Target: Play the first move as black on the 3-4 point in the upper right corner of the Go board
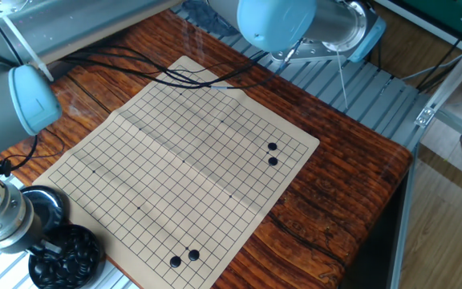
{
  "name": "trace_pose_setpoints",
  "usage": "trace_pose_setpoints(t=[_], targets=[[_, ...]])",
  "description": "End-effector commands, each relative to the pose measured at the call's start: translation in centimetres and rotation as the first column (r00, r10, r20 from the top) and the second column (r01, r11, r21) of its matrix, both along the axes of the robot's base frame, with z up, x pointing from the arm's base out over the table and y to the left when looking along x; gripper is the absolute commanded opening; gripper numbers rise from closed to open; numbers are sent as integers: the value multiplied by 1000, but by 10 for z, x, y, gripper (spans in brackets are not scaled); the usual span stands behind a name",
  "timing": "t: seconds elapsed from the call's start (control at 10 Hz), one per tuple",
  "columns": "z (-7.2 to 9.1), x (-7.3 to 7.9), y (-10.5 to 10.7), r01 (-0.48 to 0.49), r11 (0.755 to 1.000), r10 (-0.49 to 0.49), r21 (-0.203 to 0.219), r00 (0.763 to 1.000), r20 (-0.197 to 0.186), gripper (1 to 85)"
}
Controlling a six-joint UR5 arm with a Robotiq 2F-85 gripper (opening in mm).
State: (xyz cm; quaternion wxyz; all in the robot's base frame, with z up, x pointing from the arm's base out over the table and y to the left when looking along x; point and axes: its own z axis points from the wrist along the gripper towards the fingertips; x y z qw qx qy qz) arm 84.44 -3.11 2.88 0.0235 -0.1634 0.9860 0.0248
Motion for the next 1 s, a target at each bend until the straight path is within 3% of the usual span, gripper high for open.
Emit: trace_pose_setpoints(t=[0.0, 0.2, 0.3, 0.4, 0.9], targets=[[1, -3, 2, 0, 1000, 0, 22, 1000, -11, 43], [7, -7, 0, -10, 999, 11, 43, 1000, -24, 47], [9, -10, 2, -17, 998, 19, 63, 999, -33, 193], [9, -10, 3, -18, 997, 21, 69, 999, -35, 227], [9, -13, 8, -43, 995, 47, 91, 998, -41, 257]])
